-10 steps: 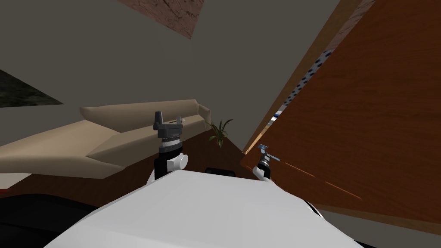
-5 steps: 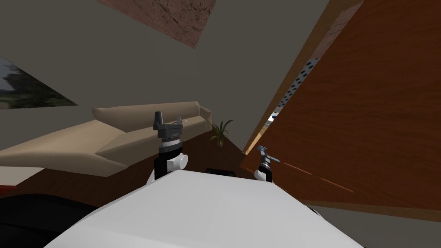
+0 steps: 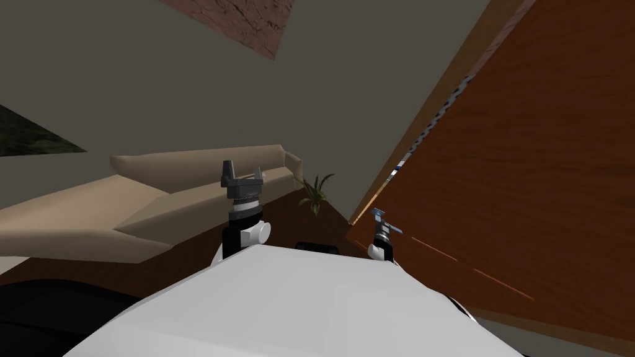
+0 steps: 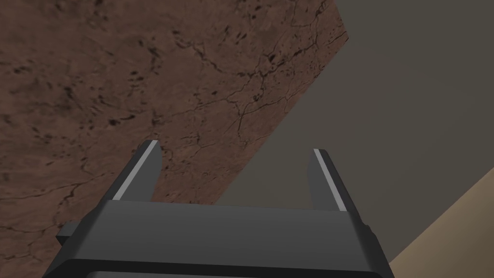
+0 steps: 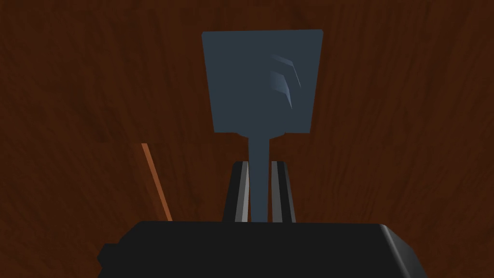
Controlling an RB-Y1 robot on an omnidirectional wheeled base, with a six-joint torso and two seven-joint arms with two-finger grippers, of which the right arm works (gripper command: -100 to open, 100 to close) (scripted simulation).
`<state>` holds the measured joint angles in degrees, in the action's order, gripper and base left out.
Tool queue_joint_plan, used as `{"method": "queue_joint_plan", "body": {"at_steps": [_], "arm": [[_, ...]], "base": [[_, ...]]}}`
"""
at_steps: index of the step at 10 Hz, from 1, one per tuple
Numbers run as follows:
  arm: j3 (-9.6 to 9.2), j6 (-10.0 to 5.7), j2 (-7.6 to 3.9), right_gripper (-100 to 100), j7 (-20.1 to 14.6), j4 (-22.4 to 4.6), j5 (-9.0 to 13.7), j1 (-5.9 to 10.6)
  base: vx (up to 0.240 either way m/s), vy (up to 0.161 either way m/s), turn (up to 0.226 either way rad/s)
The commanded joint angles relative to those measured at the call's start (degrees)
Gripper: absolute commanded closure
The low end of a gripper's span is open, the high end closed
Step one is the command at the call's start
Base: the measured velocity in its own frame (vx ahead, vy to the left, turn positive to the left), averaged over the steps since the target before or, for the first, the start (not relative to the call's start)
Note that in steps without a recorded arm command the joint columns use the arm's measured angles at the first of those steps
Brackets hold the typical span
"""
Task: Pull the door open
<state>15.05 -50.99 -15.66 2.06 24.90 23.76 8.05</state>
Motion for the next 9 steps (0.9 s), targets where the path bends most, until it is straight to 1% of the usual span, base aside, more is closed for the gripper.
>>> {"method": "queue_joint_plan", "body": {"at_steps": [1,2,3,5,6,7,9], "arm": [[-0.54,0.41,-0.45,100,-1.0,1.1,-0.4,-0.52],[-0.31,0.46,-0.04,100,-0.5,1.3,-0.2,-0.73],[-1.12,0.59,-0.21,100,-1.2,1.9,-0.9,-0.72],[-2.0,0.62,-0.28,100,-1.9,2.1,-1.6,-0.74],[-2.0,0.62,-0.28,100,-1.9,2.1,-1.6,-0.74],[-3.39,0.67,-0.38,100,-3.0,2.4,-2.7,-0.79],[-4.8,0.72,-0.49,100,-4.1,2.7,-3.8,-0.83]], "base": [[0.203,-0.069,-0.015],[0.099,-0.032,-0.002],[-0.101,-0.024,0.057],[-0.209,-0.027,0.078],[-0.149,0.013,0.024],[-0.199,-0.007,0.062],[-0.272,-0.016,0.09]]}}
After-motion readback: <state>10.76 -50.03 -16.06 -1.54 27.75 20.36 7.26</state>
